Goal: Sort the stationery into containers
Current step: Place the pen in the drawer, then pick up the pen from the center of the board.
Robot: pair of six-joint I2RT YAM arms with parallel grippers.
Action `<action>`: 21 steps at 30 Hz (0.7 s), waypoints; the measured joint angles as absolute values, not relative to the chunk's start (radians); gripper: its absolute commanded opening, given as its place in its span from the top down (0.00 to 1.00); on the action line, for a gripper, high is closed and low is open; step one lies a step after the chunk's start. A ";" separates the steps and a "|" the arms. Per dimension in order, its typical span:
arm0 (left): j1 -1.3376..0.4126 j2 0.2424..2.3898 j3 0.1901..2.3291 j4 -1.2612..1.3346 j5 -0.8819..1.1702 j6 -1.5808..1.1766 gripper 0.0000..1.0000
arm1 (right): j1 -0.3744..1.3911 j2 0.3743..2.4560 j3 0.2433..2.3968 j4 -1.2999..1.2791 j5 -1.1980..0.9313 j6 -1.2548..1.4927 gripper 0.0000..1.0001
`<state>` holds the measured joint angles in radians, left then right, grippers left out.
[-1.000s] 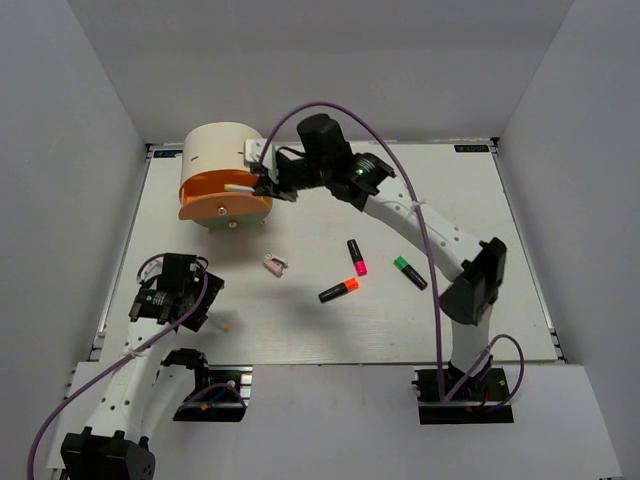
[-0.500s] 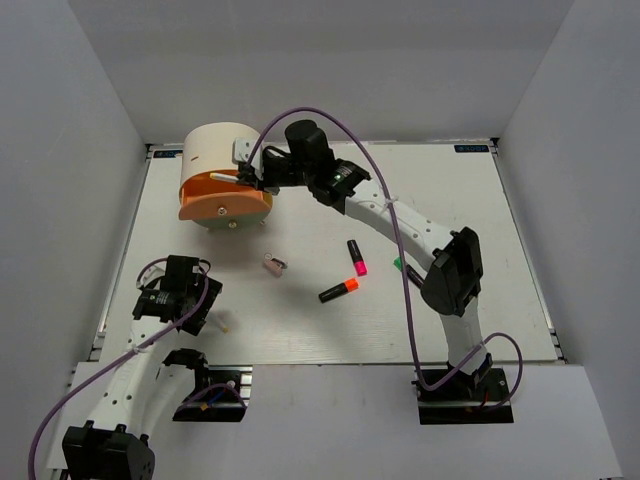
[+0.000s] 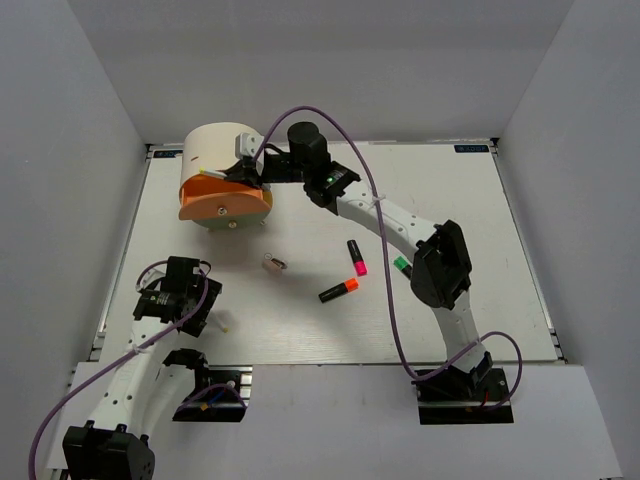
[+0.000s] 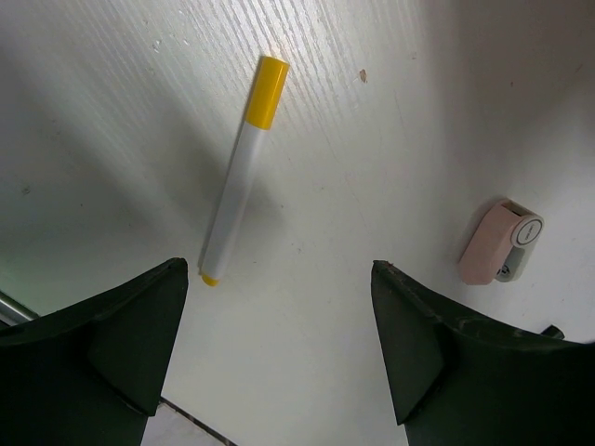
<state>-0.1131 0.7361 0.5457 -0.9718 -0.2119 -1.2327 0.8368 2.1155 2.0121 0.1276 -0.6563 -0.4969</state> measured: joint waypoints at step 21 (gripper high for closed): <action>-0.113 0.851 0.545 -0.976 -0.230 -1.299 0.23 | 0.795 2.152 1.957 0.228 -0.706 -0.366 0.70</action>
